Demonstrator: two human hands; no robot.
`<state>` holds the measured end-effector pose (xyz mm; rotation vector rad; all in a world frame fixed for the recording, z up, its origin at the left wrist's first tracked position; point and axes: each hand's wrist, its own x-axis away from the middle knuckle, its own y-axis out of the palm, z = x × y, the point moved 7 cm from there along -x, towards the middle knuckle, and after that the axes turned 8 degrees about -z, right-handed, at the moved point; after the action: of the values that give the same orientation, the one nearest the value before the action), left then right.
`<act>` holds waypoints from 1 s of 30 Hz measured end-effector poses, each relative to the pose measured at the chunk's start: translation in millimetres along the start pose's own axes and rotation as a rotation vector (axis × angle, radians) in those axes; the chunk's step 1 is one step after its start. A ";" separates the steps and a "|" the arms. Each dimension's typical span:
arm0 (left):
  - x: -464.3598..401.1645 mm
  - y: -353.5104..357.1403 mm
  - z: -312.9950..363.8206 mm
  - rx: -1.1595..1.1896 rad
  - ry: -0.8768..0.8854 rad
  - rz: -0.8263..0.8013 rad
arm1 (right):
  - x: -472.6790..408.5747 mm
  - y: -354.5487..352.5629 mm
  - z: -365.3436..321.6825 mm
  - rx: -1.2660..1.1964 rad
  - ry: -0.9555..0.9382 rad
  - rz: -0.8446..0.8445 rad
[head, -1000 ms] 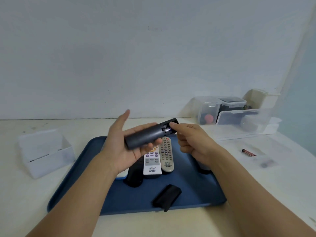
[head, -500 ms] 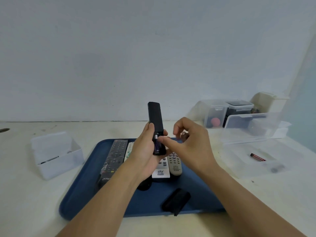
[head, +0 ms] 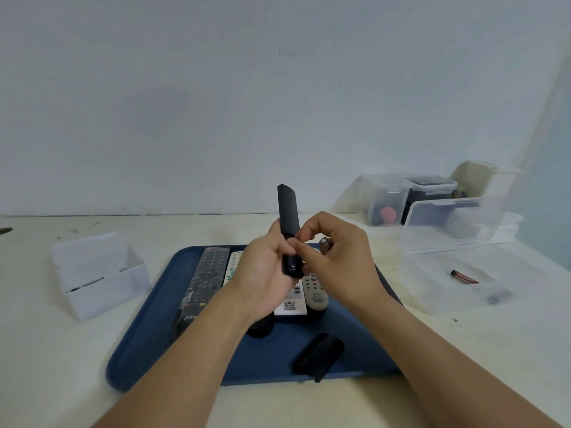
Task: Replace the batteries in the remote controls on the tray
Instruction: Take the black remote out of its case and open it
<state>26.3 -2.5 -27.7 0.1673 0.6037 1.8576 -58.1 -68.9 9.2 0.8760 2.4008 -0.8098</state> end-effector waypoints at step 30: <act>1.8 -7.1 -2.2 -0.213 -0.029 0.170 | 1.0 13.3 28.6 -0.356 0.240 -0.053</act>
<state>30.7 0.3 -33.3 0.1068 0.3772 2.0666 -43.6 -79.0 -17.0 0.8039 2.6711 -0.2886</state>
